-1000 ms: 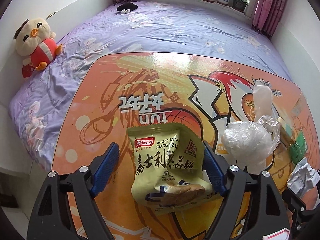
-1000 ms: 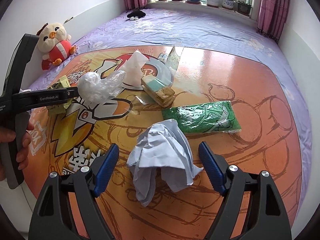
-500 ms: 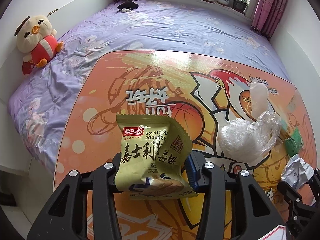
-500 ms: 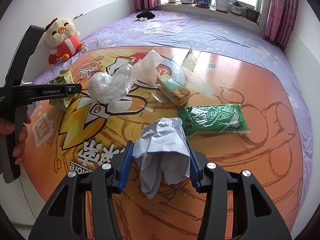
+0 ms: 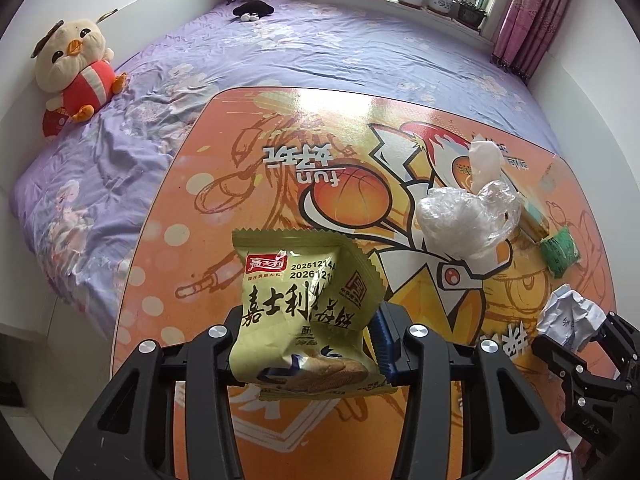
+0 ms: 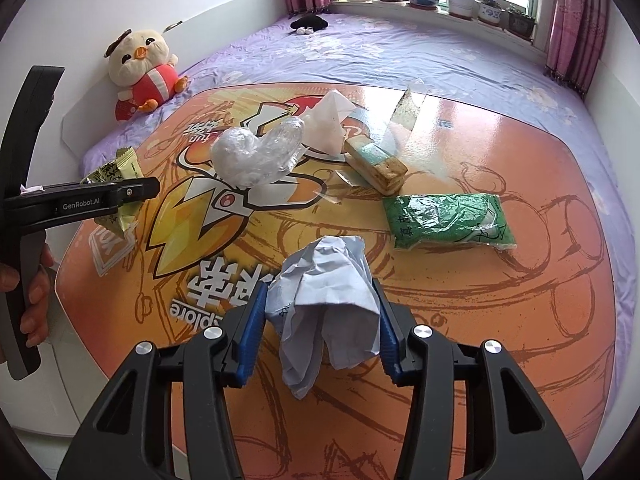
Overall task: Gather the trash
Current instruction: 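Carry wrapper with left tool while right tool carries paper to bin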
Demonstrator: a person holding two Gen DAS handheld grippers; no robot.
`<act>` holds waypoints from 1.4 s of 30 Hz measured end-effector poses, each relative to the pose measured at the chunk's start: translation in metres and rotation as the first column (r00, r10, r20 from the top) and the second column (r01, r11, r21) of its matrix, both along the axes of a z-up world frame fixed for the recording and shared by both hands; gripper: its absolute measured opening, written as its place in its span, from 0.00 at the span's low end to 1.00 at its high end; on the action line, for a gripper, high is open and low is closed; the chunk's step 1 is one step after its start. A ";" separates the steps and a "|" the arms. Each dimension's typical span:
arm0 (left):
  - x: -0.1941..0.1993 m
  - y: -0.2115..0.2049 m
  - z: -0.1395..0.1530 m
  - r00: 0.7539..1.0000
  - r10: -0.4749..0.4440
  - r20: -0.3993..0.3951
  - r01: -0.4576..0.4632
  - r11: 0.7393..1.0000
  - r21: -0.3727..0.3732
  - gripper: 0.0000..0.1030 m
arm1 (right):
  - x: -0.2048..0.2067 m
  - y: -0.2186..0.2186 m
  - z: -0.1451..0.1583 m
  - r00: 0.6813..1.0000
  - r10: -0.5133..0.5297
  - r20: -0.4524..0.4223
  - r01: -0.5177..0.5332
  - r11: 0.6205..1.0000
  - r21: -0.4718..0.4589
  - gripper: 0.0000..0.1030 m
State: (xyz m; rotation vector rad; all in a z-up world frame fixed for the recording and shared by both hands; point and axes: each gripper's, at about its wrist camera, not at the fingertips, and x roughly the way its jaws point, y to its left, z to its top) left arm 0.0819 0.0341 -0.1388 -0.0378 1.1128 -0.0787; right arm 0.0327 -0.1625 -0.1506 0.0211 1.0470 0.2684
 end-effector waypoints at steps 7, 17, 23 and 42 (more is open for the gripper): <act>-0.038 0.013 0.008 1.000 0.024 0.006 -0.024 0.999 -0.026 0.44 | -0.020 0.012 0.012 0.999 0.048 0.002 -0.048 0.999 0.008 0.49; -0.104 0.042 0.019 0.996 0.085 0.010 -0.084 0.995 -0.051 0.44 | -0.052 0.041 0.030 0.990 0.142 0.016 -0.142 0.990 0.010 0.49; -0.145 0.073 0.020 0.989 0.151 0.004 -0.150 0.987 -0.057 0.44 | -0.072 0.071 0.039 0.971 0.236 0.028 -0.236 0.971 0.021 0.49; -0.284 0.182 -0.013 0.881 0.467 -0.071 -0.471 0.880 -0.060 0.44 | -0.124 0.239 0.032 0.772 0.636 0.001 -0.635 0.770 0.071 0.49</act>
